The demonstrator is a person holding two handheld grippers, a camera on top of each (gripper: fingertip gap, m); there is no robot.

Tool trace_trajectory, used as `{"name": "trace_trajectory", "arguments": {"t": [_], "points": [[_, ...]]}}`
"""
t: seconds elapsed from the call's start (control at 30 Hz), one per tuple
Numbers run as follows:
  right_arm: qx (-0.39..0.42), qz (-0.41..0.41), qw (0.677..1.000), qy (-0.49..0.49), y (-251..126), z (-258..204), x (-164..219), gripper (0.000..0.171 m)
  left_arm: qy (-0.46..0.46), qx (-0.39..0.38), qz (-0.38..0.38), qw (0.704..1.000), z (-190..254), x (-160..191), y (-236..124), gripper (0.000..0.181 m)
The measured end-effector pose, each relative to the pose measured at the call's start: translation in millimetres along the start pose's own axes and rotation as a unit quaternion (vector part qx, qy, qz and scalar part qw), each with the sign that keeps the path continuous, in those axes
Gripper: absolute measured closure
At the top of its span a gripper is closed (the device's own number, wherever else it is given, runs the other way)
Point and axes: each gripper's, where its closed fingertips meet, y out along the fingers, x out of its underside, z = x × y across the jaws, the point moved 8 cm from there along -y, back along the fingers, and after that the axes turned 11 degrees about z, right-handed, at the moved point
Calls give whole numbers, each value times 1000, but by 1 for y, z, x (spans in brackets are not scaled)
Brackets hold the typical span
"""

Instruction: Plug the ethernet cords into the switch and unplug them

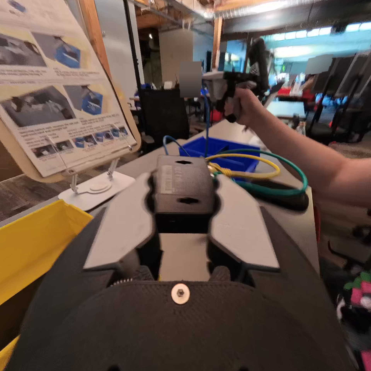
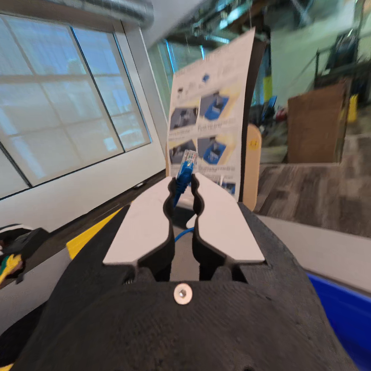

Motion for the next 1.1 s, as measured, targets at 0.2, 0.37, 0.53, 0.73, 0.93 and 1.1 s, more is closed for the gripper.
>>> {"name": "trace_trajectory", "arguments": {"t": [0.2,0.37,0.53,0.73,0.93,1.1], "points": [[-14,6,999,-51,1,-7,-51,154,-145,32,218,965,-17,-45,-39,181],[-28,-45,996,-66,1,-17,-10,156,-149,6,47,988,9,13,10,181],[-62,-67,995,-33,-2,-25,27,156,-119,-37,-163,979,61,87,35,145],[-91,-58,991,-80,4,-39,33,156,-12,-136,-357,924,94,183,43,107],[-113,-31,987,-109,17,-54,-10,156,35,-132,-469,873,92,213,55,119],[-166,-50,976,-129,8,-82,-51,156,40,-176,-460,869,70,213,57,118]]}}
